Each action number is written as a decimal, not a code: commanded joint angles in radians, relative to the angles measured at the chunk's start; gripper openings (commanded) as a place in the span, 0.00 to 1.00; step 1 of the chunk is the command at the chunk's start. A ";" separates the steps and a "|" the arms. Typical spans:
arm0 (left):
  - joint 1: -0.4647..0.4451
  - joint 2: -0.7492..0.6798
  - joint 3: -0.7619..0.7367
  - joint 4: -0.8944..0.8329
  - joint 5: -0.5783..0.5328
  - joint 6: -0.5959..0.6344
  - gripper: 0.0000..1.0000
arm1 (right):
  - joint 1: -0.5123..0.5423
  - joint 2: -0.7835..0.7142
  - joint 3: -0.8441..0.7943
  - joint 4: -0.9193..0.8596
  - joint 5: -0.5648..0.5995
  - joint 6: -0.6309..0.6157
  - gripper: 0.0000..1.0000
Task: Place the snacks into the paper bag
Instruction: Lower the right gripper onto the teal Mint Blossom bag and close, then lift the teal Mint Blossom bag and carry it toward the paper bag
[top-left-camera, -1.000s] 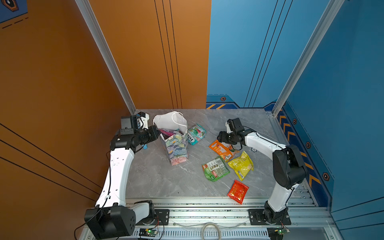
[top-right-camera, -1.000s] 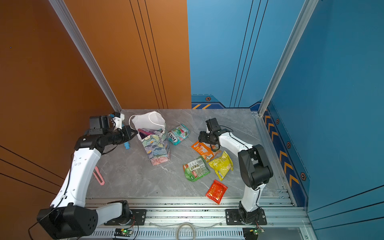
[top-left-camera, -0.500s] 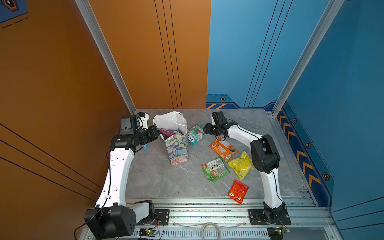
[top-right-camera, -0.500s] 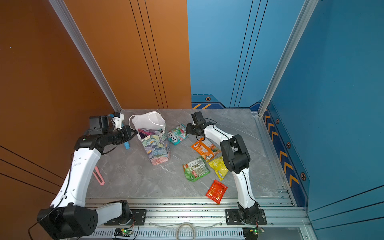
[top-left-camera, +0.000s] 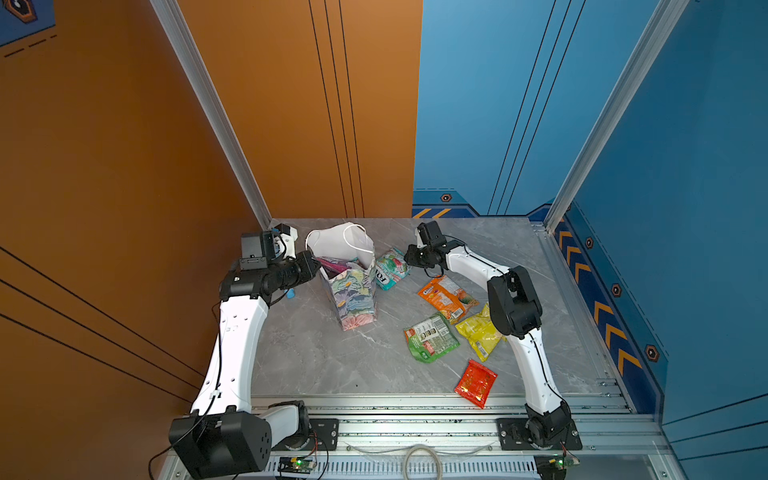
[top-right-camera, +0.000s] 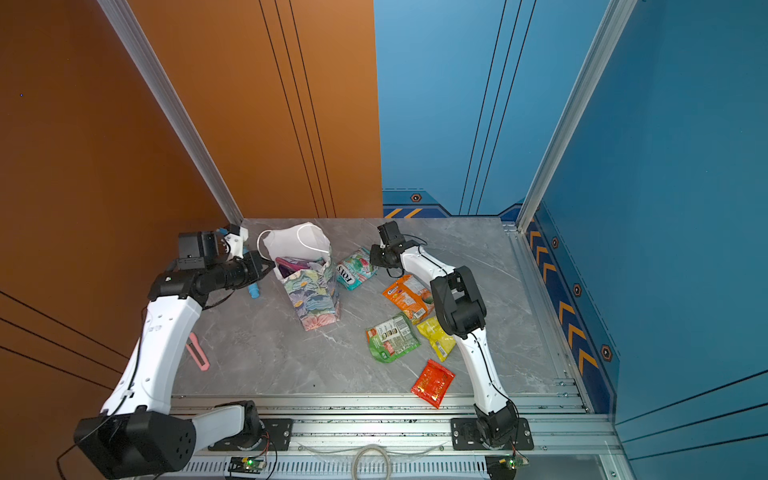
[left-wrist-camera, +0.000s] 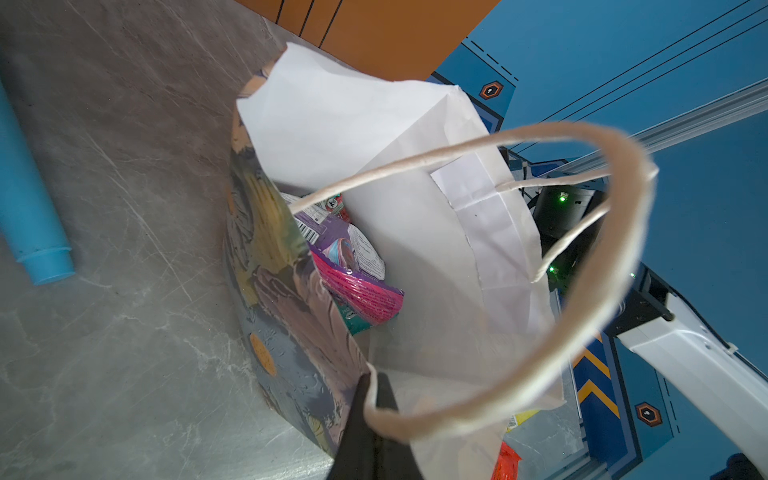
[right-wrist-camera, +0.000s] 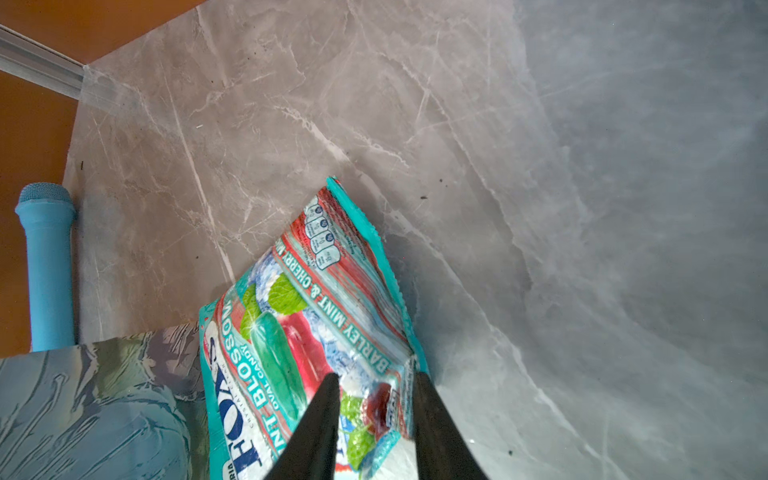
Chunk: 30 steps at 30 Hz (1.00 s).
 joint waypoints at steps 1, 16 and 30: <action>0.008 -0.010 0.008 0.013 0.042 -0.005 0.00 | 0.002 0.026 0.026 -0.033 -0.008 0.000 0.37; 0.013 -0.007 0.011 0.014 0.045 0.000 0.00 | -0.002 0.078 0.037 -0.005 -0.060 0.040 0.28; 0.016 -0.003 0.009 0.014 0.042 0.005 0.00 | -0.012 -0.107 -0.075 0.061 -0.045 0.020 0.00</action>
